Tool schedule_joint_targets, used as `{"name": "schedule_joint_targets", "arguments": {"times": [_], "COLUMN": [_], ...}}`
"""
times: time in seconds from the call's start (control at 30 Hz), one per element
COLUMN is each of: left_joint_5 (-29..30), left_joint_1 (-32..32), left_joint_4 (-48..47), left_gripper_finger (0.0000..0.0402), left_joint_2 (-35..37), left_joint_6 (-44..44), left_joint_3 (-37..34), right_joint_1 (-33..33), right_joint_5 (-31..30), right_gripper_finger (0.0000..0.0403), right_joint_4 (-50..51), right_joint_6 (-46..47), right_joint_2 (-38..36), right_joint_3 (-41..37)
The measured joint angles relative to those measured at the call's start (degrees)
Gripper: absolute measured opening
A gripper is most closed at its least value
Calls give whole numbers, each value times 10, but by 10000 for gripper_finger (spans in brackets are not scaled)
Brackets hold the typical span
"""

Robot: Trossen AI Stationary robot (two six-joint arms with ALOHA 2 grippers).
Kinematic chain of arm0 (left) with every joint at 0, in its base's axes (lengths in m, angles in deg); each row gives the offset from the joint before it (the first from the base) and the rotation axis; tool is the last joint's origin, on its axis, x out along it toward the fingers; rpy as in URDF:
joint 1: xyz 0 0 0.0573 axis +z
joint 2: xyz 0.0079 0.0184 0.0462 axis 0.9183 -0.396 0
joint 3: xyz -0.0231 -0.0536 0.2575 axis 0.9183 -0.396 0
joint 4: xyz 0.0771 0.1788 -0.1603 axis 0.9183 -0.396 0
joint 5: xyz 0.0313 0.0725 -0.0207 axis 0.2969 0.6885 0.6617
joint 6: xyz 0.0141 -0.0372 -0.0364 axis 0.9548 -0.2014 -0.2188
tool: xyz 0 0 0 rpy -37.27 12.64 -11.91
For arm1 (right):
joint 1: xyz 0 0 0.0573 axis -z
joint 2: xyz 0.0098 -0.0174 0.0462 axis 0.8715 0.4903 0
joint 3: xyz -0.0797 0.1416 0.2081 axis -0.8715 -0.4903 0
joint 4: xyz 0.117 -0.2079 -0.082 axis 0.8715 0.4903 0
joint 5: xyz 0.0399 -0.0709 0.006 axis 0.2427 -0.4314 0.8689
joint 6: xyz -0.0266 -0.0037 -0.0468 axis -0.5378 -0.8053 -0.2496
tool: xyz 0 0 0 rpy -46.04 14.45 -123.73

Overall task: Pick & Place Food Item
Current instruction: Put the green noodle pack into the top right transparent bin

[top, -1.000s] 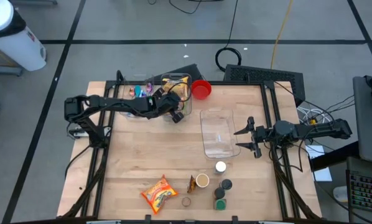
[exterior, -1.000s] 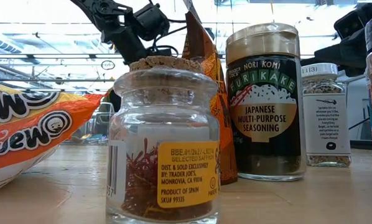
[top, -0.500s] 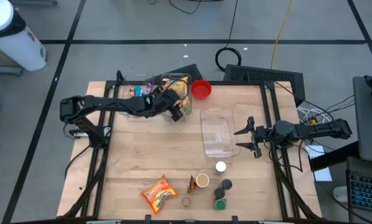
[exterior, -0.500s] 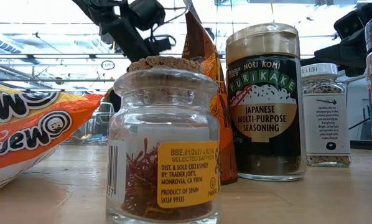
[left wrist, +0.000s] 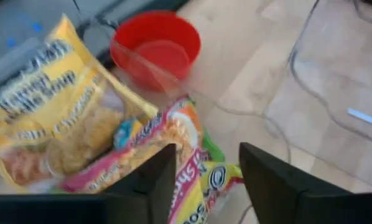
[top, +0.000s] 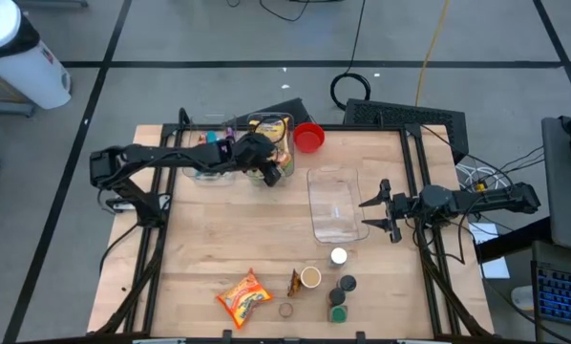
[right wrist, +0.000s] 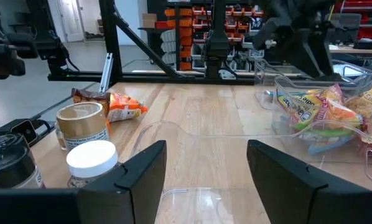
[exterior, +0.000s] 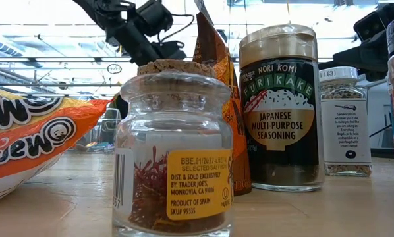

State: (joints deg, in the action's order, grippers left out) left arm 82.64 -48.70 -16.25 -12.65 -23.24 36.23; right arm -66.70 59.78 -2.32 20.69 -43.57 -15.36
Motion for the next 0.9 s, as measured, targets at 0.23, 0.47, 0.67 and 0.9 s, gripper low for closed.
{"name": "schedule_joint_targets", "arguments": {"times": [0.23, 0.47, 0.67, 0.9], "left_joint_5": [-3, -7, -12, -16], "left_joint_1": [18, 18, 12, 15], "left_joint_4": [-11, -31, -32, -36], "left_gripper_finger": [50, 20, 11, 20], "left_joint_2": [-9, -9, -31, -69], "left_joint_6": [-8, -8, -9, -11], "left_joint_3": [0, 0, 0, -1], "right_joint_1": [0, 0, 0, 0], "right_joint_5": [0, 0, 0, 0], "right_gripper_finger": [216, 219, 216, 218], "right_joint_4": [0, 0, 0, -1], "right_joint_6": [0, 0, 0, 0], "right_joint_2": [0, 0, 0, 0], "right_joint_3": [0, 0, 0, 0]}}
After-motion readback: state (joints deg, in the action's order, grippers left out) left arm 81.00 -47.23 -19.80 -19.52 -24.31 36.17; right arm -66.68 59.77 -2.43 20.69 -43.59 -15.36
